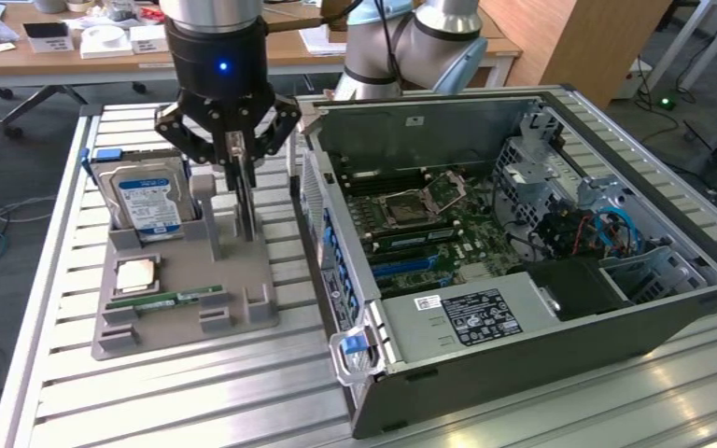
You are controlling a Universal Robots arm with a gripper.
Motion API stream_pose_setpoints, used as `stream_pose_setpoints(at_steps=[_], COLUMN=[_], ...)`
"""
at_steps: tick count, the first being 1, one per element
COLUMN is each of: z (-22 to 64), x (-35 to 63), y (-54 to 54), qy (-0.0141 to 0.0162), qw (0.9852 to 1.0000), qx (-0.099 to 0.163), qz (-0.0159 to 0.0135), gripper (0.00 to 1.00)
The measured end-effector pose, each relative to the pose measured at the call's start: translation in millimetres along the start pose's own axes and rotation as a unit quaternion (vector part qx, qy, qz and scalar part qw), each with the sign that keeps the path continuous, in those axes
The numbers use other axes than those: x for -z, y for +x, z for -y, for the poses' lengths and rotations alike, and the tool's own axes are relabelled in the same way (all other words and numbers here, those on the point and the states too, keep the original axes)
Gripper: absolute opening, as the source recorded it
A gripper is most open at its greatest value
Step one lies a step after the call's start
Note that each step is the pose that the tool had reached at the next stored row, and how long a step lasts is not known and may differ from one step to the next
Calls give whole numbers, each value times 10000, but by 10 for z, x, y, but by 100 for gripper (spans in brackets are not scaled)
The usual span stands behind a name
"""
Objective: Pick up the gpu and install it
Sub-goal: 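Pick up the gpu and move the gpu toward the slot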
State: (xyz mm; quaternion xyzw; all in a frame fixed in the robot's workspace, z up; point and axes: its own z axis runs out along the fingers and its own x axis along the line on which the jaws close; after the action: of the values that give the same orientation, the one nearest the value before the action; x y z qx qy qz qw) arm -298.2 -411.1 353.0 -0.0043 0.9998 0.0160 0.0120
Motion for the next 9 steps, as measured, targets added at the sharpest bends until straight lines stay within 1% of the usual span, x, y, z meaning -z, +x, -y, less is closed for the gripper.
stream_pose_setpoints(at_steps=[4,9], z=[-2,-4], x=[67,122], y=[-2,-3], qy=[0,0], qw=[10000,10000], qx=[0,0], qz=[0,0], gripper=[26,26])
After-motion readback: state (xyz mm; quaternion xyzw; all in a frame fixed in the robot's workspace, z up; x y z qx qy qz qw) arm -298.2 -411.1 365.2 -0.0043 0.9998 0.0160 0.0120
